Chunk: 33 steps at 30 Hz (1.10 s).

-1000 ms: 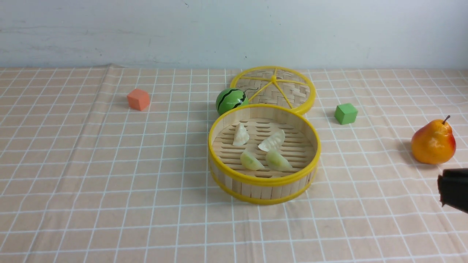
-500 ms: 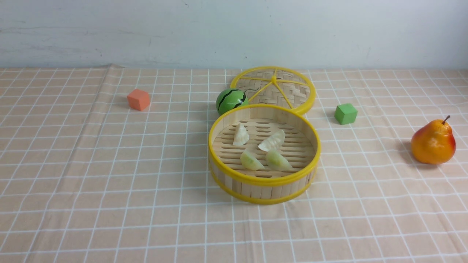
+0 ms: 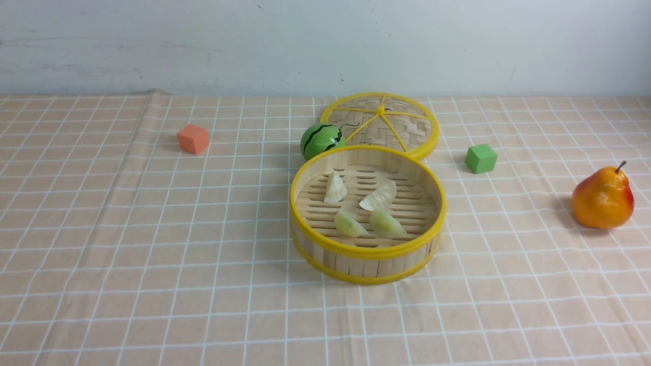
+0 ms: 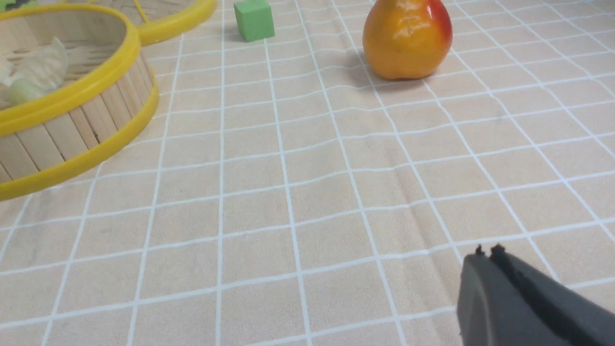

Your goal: Put the dumplings into the steamer on the table with the brown tablecloth.

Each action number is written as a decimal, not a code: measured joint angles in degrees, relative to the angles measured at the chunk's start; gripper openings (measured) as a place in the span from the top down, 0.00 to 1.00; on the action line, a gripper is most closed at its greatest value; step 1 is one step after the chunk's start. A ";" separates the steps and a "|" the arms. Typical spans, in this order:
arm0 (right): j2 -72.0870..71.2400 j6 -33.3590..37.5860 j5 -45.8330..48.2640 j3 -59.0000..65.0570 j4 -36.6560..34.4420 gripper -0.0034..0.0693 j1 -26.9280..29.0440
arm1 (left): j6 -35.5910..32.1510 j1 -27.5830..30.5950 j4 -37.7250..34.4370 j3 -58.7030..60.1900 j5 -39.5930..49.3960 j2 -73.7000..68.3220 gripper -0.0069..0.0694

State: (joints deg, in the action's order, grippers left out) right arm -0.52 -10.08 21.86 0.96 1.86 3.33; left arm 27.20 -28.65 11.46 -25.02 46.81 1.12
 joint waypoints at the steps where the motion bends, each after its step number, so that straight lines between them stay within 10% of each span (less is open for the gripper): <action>1: 0.00 0.00 0.12 -0.04 0.00 0.98 0.00 | 0.00 0.00 0.00 0.00 0.03 0.00 0.86; 33: 0.00 0.00 0.47 -0.11 -0.88 0.97 -3.56 | 0.07 0.00 0.00 0.00 0.03 0.00 0.83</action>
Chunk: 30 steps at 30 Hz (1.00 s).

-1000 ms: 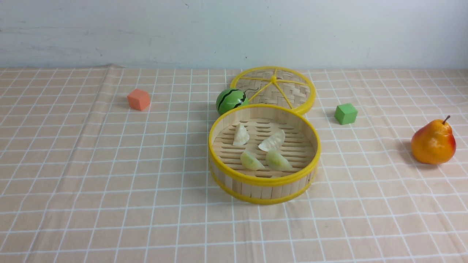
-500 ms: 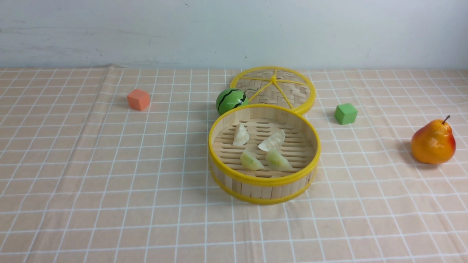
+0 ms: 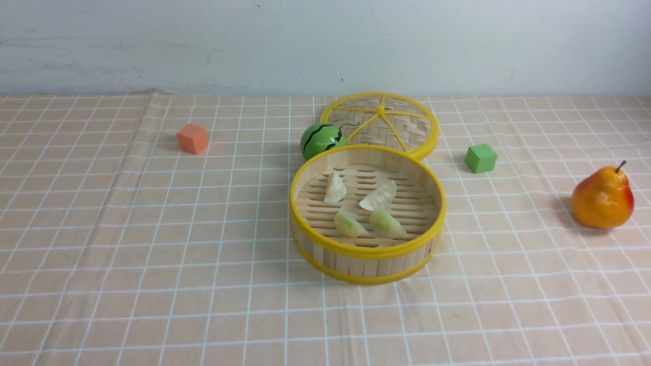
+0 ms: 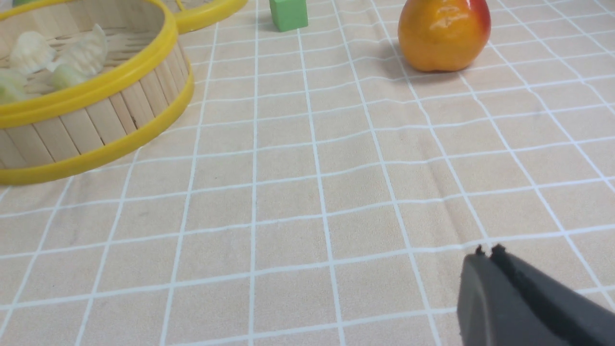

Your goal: Put the dumplings into the steamer on the table with the brown tablecloth.

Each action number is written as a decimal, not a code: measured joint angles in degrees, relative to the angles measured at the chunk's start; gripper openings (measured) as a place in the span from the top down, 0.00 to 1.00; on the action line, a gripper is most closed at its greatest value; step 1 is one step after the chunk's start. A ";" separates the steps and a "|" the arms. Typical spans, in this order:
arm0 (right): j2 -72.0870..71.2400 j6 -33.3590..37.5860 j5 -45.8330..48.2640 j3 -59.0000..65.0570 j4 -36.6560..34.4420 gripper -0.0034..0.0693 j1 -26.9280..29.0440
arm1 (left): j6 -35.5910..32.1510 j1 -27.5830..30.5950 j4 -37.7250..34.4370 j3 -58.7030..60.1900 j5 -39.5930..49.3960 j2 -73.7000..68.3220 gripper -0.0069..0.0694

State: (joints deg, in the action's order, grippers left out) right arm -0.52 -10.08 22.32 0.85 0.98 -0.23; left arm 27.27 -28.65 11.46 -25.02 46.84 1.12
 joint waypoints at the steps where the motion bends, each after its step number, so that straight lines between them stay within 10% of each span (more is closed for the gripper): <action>1: 0.00 0.00 0.00 0.00 0.00 0.96 0.00 | 0.00 0.00 0.00 0.00 0.00 0.00 0.83; 22: 0.00 -0.06 0.00 0.00 0.00 0.93 0.00 | 0.02 0.00 -0.18 1.76 -3.18 0.00 0.81; 30: 0.00 -0.06 0.00 0.00 0.00 0.92 0.00 | -1.94 14.19 -2.88 11.48 -30.67 0.00 0.93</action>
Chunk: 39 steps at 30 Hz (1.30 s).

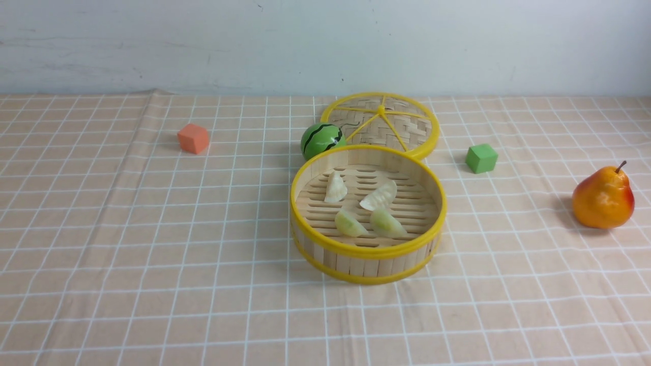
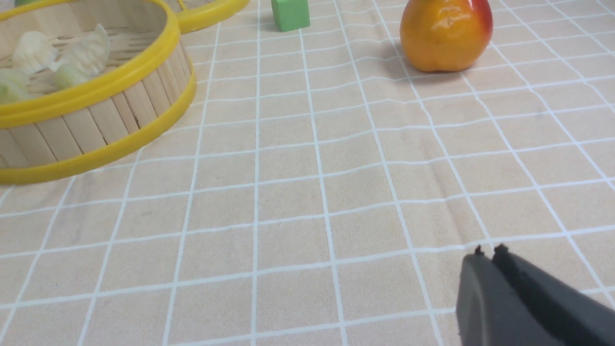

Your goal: Put the dumplings into the steamer on the table with the brown tablecloth.

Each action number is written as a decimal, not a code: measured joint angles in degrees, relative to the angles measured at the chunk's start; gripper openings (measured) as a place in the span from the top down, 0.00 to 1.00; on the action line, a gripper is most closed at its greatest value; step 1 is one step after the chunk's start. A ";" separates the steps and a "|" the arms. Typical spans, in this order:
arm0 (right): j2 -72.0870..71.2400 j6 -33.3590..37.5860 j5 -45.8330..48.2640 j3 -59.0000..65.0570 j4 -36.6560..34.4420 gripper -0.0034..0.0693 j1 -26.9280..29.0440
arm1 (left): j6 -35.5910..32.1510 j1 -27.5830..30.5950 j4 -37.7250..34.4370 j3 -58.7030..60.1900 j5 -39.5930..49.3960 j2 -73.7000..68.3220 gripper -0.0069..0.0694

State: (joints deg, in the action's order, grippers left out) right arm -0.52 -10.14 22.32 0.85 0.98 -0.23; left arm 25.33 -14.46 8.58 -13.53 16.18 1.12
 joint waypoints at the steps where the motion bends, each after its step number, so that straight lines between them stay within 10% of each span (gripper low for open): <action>1: 0.00 0.00 0.00 0.00 0.00 0.92 0.00 | -0.63 2.38 -0.72 1.67 -4.21 0.00 0.93; 10: -0.06 0.00 0.06 0.00 -0.06 0.90 0.00 | -1.46 21.35 -8.58 14.40 -9.24 0.00 0.93; 39: -0.06 0.00 0.06 0.00 -0.06 0.84 0.00 | -11.99 15.99 -5.40 15.20 5.66 0.00 0.93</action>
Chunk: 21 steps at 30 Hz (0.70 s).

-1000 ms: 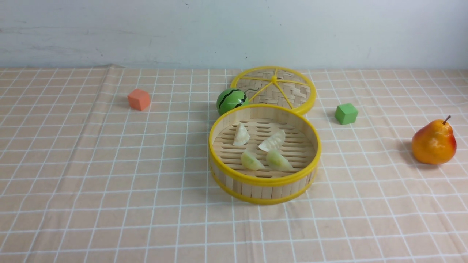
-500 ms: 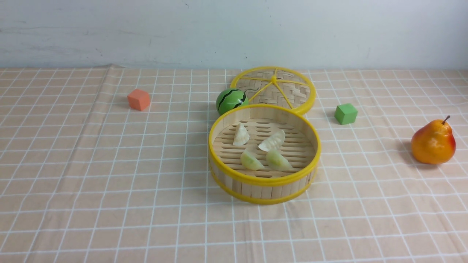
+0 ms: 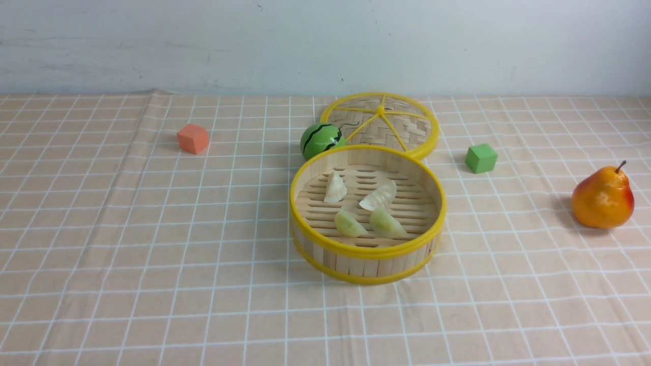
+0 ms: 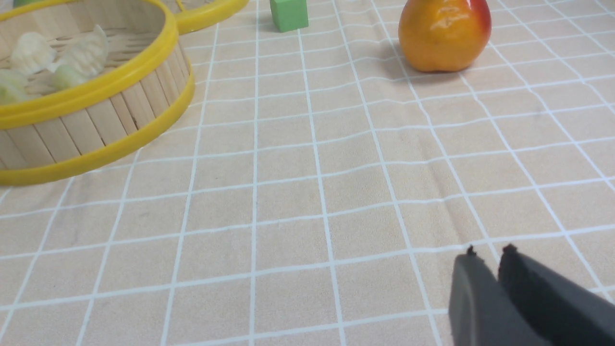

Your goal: Put the dumplings into the steamer on the table with the brown tablecloth.

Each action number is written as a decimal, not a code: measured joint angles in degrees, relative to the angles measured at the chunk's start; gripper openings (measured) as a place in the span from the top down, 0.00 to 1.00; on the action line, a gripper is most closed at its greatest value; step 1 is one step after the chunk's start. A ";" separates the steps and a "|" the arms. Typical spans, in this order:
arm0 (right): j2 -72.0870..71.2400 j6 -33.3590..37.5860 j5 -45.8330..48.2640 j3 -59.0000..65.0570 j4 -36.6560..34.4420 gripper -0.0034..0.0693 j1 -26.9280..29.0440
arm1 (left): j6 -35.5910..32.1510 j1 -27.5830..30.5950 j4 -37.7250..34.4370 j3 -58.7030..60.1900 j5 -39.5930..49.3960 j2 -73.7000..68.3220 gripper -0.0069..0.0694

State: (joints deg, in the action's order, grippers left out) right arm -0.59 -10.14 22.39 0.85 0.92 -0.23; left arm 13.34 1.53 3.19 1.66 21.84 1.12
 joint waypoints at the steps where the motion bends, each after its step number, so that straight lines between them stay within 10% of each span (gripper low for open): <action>1: 0.00 0.00 0.00 0.00 0.00 0.84 0.00 | 0.00 0.00 0.00 0.00 0.00 0.00 0.93; 21: 0.00 0.00 0.00 0.00 0.00 0.80 0.00 | 0.00 0.00 0.00 0.00 0.13 0.00 0.93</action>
State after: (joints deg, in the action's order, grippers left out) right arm -0.59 -10.14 22.39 0.85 0.92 -0.23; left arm 13.34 1.53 3.19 1.66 21.97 1.12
